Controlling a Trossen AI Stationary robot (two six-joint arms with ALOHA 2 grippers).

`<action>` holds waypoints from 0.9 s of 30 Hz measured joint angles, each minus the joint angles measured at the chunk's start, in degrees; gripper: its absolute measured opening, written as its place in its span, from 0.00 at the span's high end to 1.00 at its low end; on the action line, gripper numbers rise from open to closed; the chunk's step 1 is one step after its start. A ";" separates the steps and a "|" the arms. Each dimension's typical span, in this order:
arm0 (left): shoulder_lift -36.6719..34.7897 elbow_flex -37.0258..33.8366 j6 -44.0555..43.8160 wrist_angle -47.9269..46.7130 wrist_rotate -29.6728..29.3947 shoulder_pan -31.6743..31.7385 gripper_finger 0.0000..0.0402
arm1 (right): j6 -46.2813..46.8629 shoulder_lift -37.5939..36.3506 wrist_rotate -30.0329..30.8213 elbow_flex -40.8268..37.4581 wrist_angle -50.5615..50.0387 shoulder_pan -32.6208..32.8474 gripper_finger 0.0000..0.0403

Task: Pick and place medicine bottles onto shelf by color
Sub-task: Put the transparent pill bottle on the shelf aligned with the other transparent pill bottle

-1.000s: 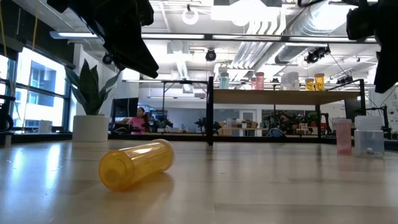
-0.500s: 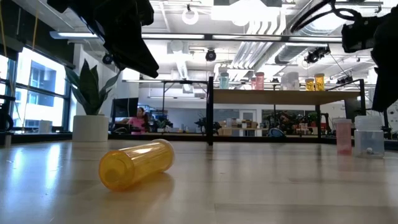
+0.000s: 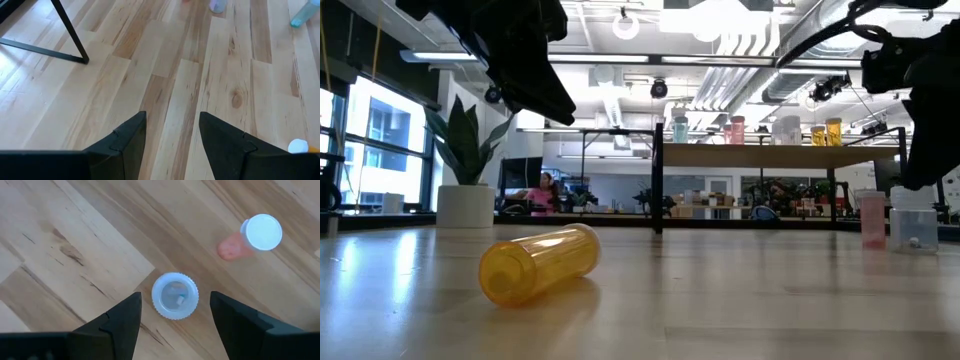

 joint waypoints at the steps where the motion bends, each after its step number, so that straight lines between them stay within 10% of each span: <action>1: 0.00 0.00 -0.06 0.00 0.00 0.00 0.57 | 0.00 0.49 0.00 0.00 0.03 -0.01 0.43; 27: 0.00 0.01 -0.17 0.04 0.00 0.00 0.57 | -9.56 5.09 -0.10 4.78 2.18 -1.38 0.71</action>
